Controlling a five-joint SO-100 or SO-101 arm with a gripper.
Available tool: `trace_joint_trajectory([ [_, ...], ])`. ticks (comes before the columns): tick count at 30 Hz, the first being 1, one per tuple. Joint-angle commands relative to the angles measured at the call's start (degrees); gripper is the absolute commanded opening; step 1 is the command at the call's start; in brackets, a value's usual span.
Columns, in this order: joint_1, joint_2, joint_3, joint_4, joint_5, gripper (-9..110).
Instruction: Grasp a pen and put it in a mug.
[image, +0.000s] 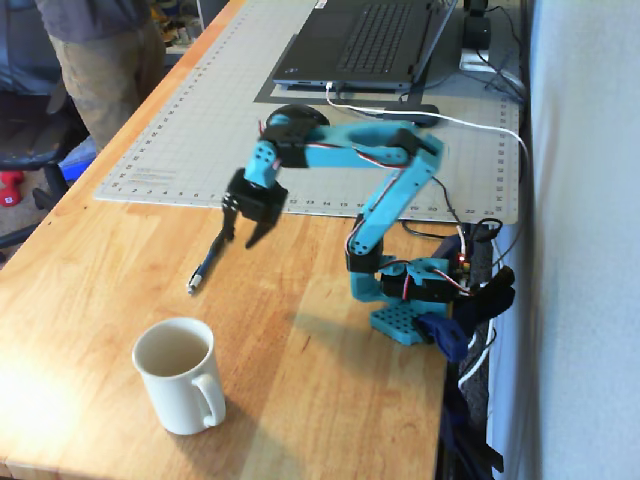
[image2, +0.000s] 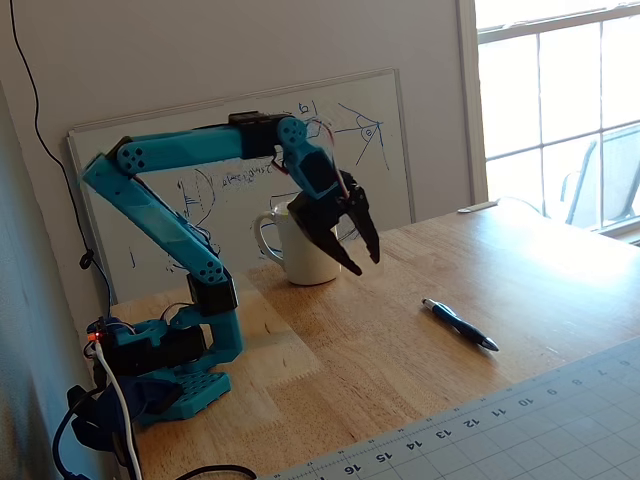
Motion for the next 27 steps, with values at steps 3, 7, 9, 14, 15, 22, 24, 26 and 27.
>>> trace_joint_trajectory([
  [3, 9.1, -17.0, -20.9, -1.2, -11.4, 10],
  [7, 12.6, -29.7, -32.2, -1.2, -21.4, 10],
  [9, 13.1, -35.5, -37.7, -1.2, -24.3, 10],
  [14, 13.1, -49.0, -52.8, -0.9, -25.7, 10],
  [15, 13.0, -51.4, -55.5, -0.6, -25.7, 10],
  [22, 13.3, -58.4, -63.5, -0.4, -26.5, 10],
  [24, 13.3, -58.4, -63.4, -0.3, -26.4, 10],
  [26, 13.3, -57.9, -63.5, 0.6, -25.8, 10],
  [27, 13.1, -57.4, -63.6, 1.5, -25.8, 10],
])
